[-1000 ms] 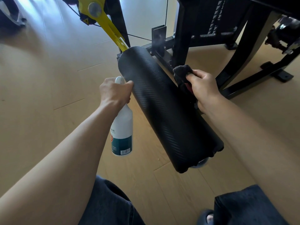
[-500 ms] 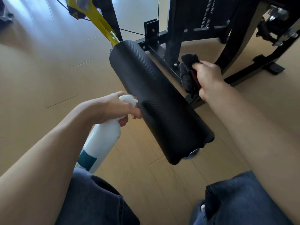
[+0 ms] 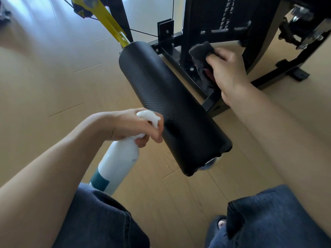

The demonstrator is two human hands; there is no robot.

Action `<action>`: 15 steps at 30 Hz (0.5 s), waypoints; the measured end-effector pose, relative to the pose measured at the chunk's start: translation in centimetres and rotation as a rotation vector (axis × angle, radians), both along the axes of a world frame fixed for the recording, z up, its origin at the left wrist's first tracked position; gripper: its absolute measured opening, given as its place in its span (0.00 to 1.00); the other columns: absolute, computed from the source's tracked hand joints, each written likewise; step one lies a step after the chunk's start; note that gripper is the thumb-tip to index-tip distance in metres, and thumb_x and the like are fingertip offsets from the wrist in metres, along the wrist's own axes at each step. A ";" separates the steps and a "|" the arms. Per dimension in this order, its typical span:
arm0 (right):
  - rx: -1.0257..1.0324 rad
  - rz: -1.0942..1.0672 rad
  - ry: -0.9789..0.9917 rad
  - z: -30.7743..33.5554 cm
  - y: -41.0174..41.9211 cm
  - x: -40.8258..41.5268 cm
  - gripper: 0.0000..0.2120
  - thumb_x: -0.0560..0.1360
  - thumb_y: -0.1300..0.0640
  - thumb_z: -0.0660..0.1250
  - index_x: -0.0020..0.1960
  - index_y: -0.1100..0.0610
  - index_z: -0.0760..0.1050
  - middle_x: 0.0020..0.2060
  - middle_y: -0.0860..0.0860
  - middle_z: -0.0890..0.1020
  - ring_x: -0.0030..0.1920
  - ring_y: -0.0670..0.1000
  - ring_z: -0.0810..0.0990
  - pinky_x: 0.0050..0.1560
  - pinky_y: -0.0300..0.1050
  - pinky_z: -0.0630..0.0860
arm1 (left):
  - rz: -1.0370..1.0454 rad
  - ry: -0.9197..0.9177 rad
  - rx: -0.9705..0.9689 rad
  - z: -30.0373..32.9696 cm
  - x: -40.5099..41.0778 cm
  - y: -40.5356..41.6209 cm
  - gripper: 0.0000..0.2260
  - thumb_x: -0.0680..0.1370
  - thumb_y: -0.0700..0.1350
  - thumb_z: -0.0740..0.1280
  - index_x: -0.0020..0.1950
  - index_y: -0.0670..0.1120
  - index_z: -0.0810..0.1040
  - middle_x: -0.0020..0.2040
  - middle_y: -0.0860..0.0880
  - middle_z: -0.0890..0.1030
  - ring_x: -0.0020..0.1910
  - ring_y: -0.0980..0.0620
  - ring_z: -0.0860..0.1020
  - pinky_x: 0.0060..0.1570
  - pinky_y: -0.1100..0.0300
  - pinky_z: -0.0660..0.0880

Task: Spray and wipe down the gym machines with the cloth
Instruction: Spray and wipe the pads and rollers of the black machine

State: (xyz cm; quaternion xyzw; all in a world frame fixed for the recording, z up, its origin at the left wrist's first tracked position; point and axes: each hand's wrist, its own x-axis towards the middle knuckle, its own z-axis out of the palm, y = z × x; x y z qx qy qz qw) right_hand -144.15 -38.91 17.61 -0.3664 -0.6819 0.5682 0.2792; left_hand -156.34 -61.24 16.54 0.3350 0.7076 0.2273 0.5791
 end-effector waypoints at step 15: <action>1.308 1.238 -0.379 -2.8 -5.4 5.2 0.19 0.83 0.48 0.54 0.68 0.48 0.78 0.69 0.47 0.78 0.76 0.50 0.68 0.80 0.51 0.57 | 0.784 0.329 0.251 -5.2 -3.6 1.1 0.20 0.81 0.56 0.72 0.71 0.58 0.75 0.55 0.44 0.83 0.40 0.50 0.80 0.53 0.46 0.84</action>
